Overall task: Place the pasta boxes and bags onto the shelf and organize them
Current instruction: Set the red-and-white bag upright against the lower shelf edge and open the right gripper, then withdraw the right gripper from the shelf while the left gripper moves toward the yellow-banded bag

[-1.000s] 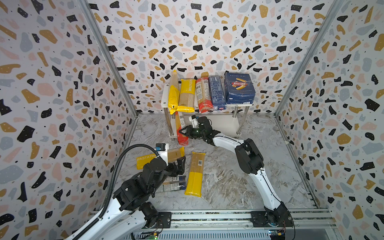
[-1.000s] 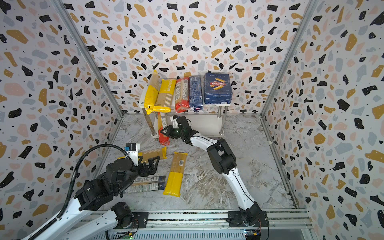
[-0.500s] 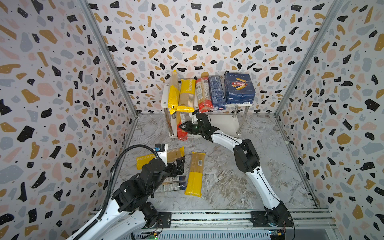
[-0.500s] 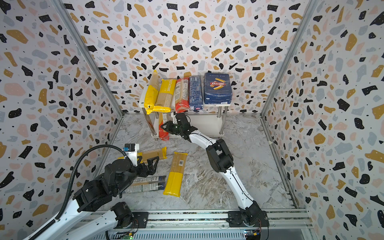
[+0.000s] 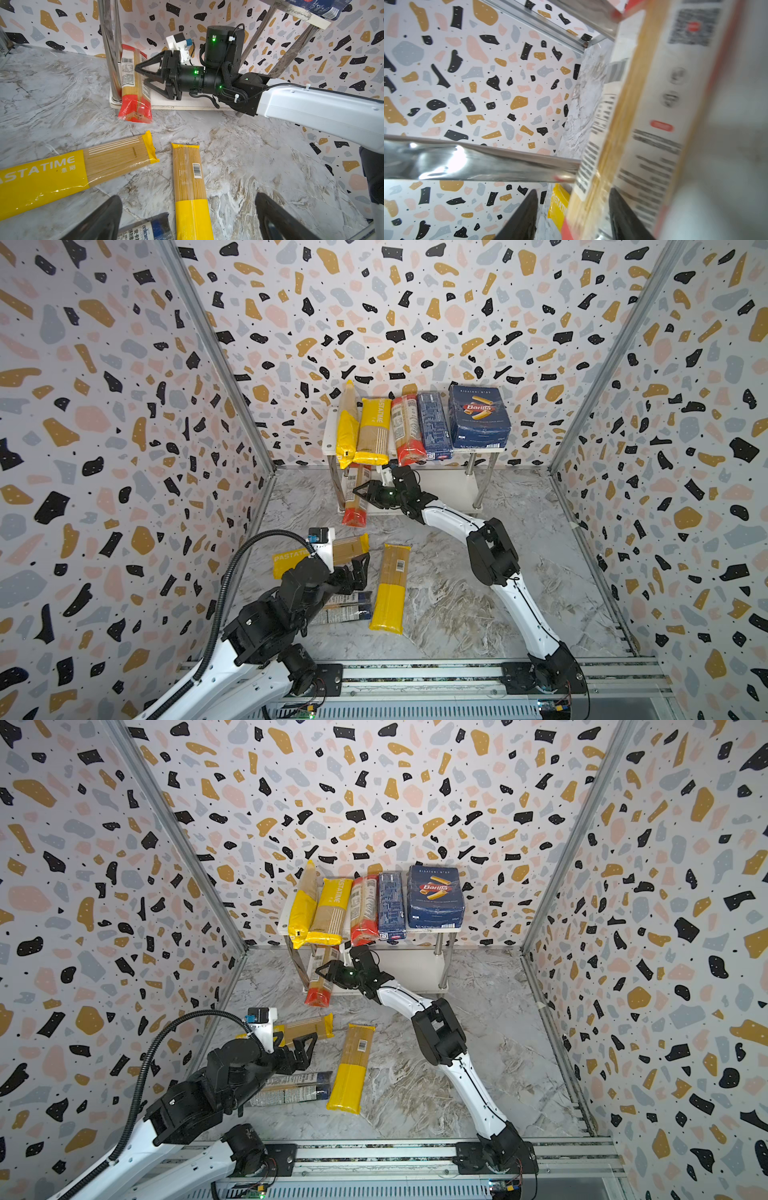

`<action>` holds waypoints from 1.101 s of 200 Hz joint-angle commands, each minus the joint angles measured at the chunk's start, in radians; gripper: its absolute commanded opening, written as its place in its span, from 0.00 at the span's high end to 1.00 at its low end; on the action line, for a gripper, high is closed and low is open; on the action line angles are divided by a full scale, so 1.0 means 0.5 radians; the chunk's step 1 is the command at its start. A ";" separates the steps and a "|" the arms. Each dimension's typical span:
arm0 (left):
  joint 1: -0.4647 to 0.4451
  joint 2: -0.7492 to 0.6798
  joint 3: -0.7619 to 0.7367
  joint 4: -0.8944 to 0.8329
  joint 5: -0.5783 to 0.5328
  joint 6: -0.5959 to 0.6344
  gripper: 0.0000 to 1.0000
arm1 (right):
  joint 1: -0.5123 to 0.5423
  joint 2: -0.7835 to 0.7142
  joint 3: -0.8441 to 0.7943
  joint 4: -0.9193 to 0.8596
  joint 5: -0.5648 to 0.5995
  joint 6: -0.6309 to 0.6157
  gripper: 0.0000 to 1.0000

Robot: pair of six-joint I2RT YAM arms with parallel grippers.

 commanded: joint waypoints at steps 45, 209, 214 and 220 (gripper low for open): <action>0.014 -0.049 0.038 -0.015 -0.019 0.019 0.01 | 0.025 -0.317 -0.205 0.057 -0.073 -0.138 0.44; -0.264 0.314 -0.540 0.386 0.221 -0.539 0.00 | -0.021 -2.541 -2.603 -0.287 0.218 -0.629 0.20; -0.310 0.360 -0.550 0.416 0.197 -0.560 0.00 | -0.025 -2.616 -2.638 -0.329 0.244 -0.641 0.19; -0.364 0.418 -0.554 0.456 0.174 -0.579 0.01 | -0.027 -2.697 -2.675 -0.372 0.271 -0.655 0.19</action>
